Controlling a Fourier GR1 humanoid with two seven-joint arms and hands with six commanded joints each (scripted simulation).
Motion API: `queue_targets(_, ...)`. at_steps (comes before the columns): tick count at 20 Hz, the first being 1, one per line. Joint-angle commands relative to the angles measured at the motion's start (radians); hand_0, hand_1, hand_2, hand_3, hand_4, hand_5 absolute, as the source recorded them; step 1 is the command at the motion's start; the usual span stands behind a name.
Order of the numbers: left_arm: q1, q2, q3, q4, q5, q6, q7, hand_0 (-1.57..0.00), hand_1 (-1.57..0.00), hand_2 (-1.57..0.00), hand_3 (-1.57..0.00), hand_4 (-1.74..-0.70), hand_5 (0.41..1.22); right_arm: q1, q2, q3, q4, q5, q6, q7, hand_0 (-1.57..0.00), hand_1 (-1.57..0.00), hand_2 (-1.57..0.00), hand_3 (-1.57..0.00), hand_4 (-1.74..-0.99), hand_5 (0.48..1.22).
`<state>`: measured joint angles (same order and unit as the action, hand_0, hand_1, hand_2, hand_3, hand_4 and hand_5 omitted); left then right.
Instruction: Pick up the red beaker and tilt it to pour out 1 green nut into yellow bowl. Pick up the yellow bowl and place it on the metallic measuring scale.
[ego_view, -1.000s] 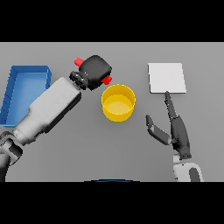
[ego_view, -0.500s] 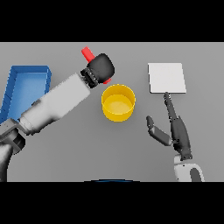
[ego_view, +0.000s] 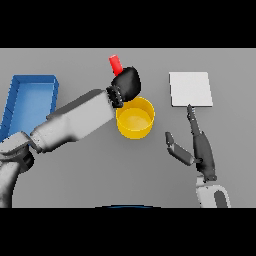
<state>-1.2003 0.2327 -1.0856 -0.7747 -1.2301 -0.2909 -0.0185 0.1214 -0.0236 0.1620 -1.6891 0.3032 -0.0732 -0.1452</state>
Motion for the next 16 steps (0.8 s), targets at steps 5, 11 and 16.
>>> queue_targets(5,-0.082,-0.015,-0.111,0.043,-0.060,-0.031,-0.063,-1.57,-1.57,-1.57,-1.57,-1.73,1.221,0.004,-0.003,0.005,-0.007,0.008,-0.002,-0.026,0.00,0.00,0.00,0.00,-1.061,0.671)
queue_targets(11,-0.164,-0.045,-0.151,0.094,-0.061,-0.025,-0.093,-1.57,-1.57,-1.57,-1.57,-1.73,1.221,-0.017,-0.003,0.006,-0.014,0.015,-0.003,0.004,0.00,0.00,0.00,0.00,-1.027,0.686)
queue_targets(16,-0.285,-0.011,-0.052,0.186,0.027,0.012,-0.111,-1.57,-1.57,-1.57,-1.57,-1.73,1.221,0.009,0.001,0.020,-0.014,0.043,-0.021,-0.023,0.00,0.00,0.00,0.00,-1.023,0.682)
